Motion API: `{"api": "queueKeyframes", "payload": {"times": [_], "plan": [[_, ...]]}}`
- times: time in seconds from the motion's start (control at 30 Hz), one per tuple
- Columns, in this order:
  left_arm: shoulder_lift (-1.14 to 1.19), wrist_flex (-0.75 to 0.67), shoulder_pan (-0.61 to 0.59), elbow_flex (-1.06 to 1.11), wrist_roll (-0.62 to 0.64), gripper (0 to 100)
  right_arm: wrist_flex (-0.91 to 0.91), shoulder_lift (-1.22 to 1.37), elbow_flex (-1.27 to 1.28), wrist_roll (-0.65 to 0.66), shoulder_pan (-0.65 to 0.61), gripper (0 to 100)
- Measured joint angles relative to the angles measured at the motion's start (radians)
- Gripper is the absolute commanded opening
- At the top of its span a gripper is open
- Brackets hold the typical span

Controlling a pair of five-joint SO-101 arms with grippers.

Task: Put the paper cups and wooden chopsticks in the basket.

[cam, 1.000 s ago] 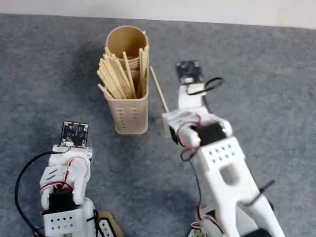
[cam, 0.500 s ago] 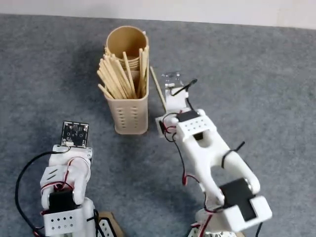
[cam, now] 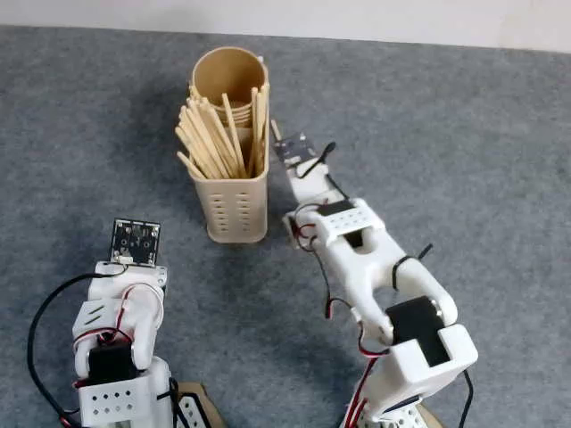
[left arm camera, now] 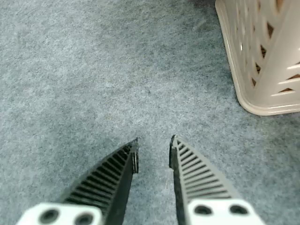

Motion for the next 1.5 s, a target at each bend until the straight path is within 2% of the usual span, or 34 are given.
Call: {"api": "queueKeyframes", "payload": {"times": [0.23, 0.43, 0.67, 0.8, 1.0, 1.1, 1.3, 1.43, 1.5], "plan": [[0.000, 0.000, 0.000, 0.000, 0.000, 13, 0.000, -0.034, 0.000, 0.000, 0.061, 0.5], [0.000, 0.000, 0.000, 0.000, 0.000, 13, 0.000, -0.331, 0.002, -0.003, 0.077, 0.5], [0.000, 0.000, 0.000, 0.000, 0.000, 13, -0.035, -0.733, 0.008, -0.204, 0.034, 0.5], [0.000, 0.000, 0.000, 0.000, 0.000, 13, -0.236, -0.833, 0.017, -0.247, -0.101, 0.5], [0.000, 0.000, 0.000, 0.000, 0.000, 13, -0.600, -0.835, 0.127, -0.095, -0.256, 0.5], [0.000, 0.000, 0.000, 0.000, 0.000, 13, -0.767, -0.799, 0.255, -0.044, -0.278, 0.5], [0.000, 0.000, 0.000, 0.000, 0.000, 13, -1.160, -0.718, 0.554, -0.029, -0.278, 0.5], [0.000, 0.000, 0.000, 0.000, 0.000, 13, -1.240, -0.689, 0.664, -0.029, -0.253, 1.5], [0.000, 0.000, 0.000, 0.000, 0.000, 13, -1.250, -0.687, 0.675, -0.029, -0.236, 6.5]]}}
